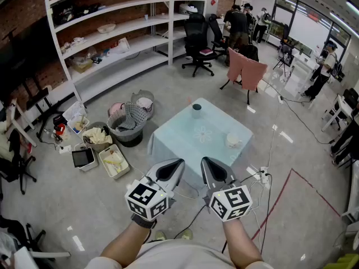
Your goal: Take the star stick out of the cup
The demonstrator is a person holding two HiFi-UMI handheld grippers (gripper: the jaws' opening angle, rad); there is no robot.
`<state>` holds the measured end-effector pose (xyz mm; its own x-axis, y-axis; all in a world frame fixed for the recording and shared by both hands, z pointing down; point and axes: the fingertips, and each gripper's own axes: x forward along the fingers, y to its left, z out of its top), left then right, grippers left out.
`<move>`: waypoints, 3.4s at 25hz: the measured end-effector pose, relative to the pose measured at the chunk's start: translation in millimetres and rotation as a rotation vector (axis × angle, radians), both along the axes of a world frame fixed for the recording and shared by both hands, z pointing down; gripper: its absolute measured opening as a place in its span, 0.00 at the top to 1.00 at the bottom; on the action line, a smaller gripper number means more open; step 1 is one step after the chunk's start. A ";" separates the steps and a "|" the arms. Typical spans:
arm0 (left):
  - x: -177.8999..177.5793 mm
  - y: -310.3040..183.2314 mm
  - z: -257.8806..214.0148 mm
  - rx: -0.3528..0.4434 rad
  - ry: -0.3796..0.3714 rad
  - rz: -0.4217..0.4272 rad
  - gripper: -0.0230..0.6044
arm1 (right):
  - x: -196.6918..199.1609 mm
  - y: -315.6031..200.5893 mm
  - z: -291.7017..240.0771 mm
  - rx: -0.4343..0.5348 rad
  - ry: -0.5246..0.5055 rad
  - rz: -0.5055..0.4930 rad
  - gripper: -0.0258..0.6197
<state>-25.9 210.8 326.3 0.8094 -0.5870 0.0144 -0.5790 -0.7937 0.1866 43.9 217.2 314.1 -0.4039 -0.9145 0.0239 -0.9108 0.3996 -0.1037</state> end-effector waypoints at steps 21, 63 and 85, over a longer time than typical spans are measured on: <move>5.0 4.4 -10.1 0.028 -0.017 -0.046 0.95 | 21.4 12.0 -22.0 0.064 -0.051 -0.038 0.94; -10.6 -200.6 15.9 0.048 -0.022 -0.017 0.95 | 3.5 -187.4 6.4 0.027 -0.028 0.018 0.94; -12.4 -354.0 62.5 0.004 -0.007 0.085 0.95 | -8.0 -332.4 61.2 -0.054 0.058 0.150 0.94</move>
<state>-38.3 -143.2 388.8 0.8561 -0.5165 0.0182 -0.5110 -0.8406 0.1798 35.9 -115.2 375.2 -0.2598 -0.9610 0.0945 -0.9648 0.2543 -0.0667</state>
